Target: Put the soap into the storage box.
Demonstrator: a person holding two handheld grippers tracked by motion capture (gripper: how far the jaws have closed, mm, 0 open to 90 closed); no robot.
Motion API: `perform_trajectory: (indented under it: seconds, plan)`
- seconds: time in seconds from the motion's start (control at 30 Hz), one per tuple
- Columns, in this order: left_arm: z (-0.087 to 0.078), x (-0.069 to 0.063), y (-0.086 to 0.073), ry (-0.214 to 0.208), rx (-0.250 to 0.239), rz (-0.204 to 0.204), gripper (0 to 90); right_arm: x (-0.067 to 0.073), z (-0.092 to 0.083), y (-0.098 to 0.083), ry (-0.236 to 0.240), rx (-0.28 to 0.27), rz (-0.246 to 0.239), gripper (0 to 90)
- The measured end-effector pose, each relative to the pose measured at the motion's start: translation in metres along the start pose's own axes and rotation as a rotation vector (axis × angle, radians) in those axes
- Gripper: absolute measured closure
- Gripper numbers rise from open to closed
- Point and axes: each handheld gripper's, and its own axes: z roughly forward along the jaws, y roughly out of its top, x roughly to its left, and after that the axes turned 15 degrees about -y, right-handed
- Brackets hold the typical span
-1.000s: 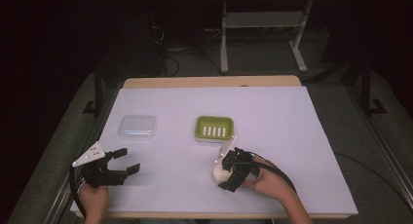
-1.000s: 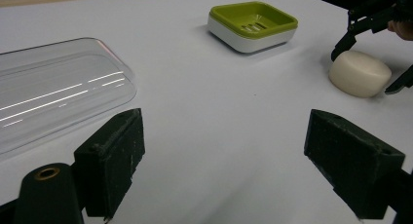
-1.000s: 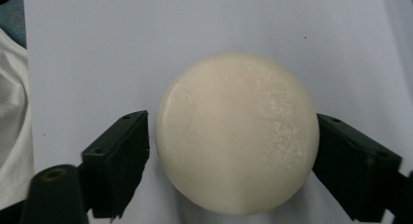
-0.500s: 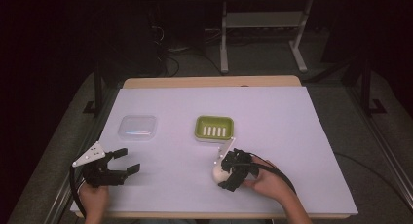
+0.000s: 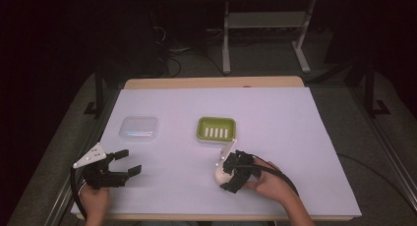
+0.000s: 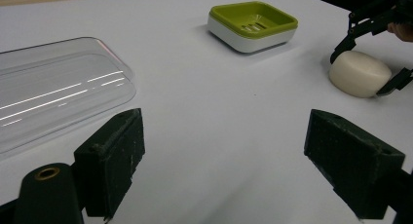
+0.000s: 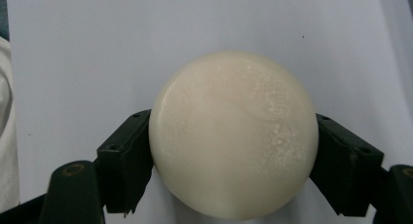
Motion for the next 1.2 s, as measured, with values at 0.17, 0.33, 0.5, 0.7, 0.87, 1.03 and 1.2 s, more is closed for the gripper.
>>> perform_trajectory:
  seconds: [0.17,0.33,0.5,0.7,0.87,1.03,1.2]
  plan:
    - [0.000,0.000,0.000,0.000,0.000,-0.001,14.4,0.000,0.000,0.000,-0.002,0.001,-0.003,22.9]
    - [0.000,0.000,0.000,0.001,0.002,-0.002,14.5,0.000,0.000,0.001,-0.001,0.000,-0.006,23.2]
    - [-0.001,0.000,0.000,0.004,0.001,0.000,14.5,-0.001,0.000,0.001,0.005,-0.003,-0.003,23.3]
    - [-0.001,0.000,-0.001,0.005,-0.002,-0.003,14.5,-0.001,-0.001,0.003,0.022,-0.001,-0.004,23.4]
    - [-0.002,0.000,-0.001,0.007,-0.007,-0.006,14.5,-0.003,-0.006,0.005,0.025,-0.013,-0.010,23.4]
    - [-0.002,0.000,-0.001,0.006,-0.006,-0.002,14.5,-0.007,-0.012,0.004,0.017,-0.018,0.003,23.5]
    - [-0.002,0.000,-0.001,0.007,-0.008,-0.005,14.5,-0.013,-0.016,0.002,0.020,-0.034,0.021,23.5]
